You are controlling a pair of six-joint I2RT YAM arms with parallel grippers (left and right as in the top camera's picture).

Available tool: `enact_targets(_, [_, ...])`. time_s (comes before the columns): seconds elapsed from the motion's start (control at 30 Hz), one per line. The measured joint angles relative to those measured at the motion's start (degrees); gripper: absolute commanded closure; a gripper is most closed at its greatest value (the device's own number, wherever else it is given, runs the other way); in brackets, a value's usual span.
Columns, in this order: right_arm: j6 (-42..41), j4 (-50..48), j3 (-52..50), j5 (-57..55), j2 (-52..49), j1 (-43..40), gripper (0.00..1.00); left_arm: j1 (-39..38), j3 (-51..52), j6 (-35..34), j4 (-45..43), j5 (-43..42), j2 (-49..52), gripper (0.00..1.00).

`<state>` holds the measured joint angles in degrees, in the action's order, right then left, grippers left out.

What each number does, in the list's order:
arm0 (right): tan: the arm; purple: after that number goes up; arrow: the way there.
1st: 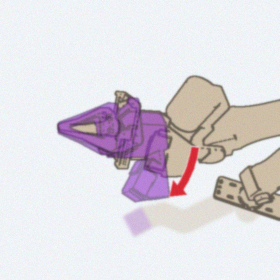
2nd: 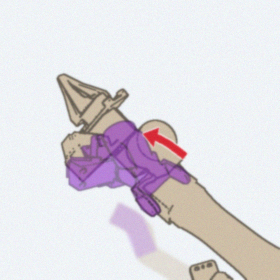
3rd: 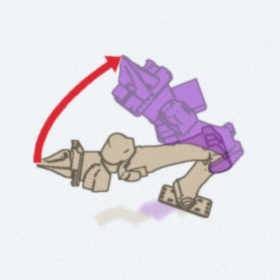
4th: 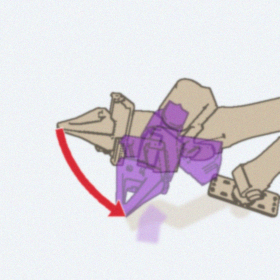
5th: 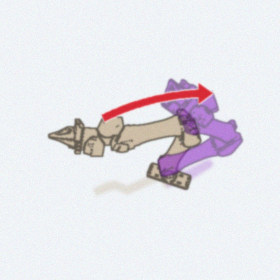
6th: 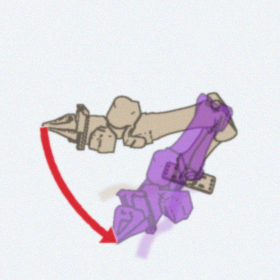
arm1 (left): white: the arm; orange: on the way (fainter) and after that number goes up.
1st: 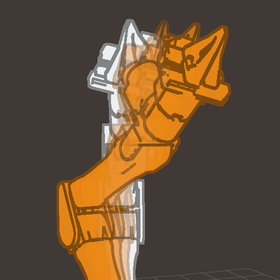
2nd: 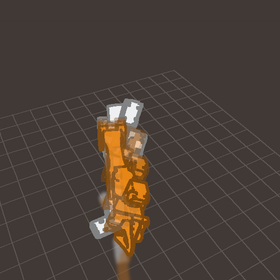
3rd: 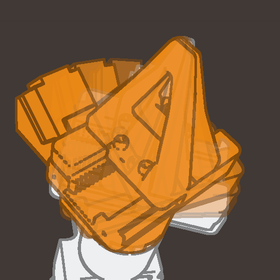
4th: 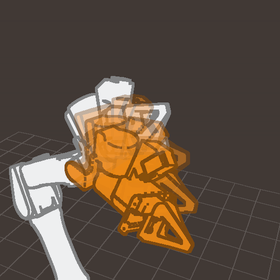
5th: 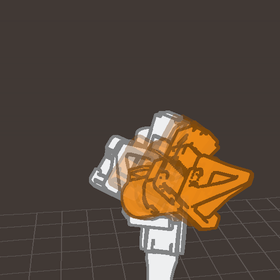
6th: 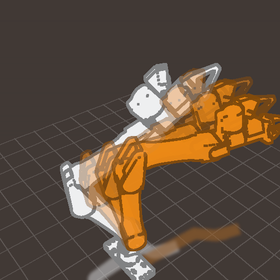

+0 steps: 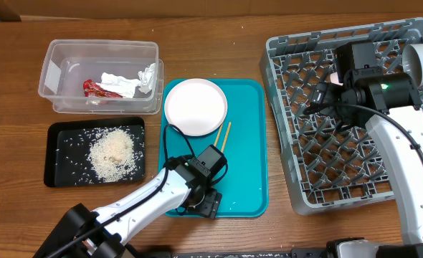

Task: Sort waste into correct bins and load items into the dishwasher
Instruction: 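Reach the left gripper to the brown mushroom and grasp it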

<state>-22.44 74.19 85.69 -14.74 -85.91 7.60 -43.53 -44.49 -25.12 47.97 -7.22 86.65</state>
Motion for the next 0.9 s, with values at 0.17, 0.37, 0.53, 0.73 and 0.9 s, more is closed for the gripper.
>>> enact_targets(0.17, [0.00,0.02,0.00,0.00,0.00,-0.02,0.00,0.00,0.22,-1.29,-0.50,0.02,0.00,0.55])
enact_targets(0.37, [0.00,0.04,0.00,0.00,0.00,0.00,0.00,0.00,0.22,-1.77,-0.85,0.02,0.00,0.66])
enact_targets(0.53, [0.02,0.02,0.00,-0.02,0.00,-0.02,0.00,0.00,0.22,-1.79,-1.05,0.02,0.00,0.69])
enact_targets(0.73, [0.00,0.02,0.00,0.00,0.00,-0.02,0.00,0.00,0.22,-1.90,-1.11,-0.02,0.00,0.51])
enact_targets(0.9, [-0.02,0.02,0.00,-0.02,0.00,-0.02,0.00,0.00,0.22,-1.95,-1.44,0.02,0.00,0.50])
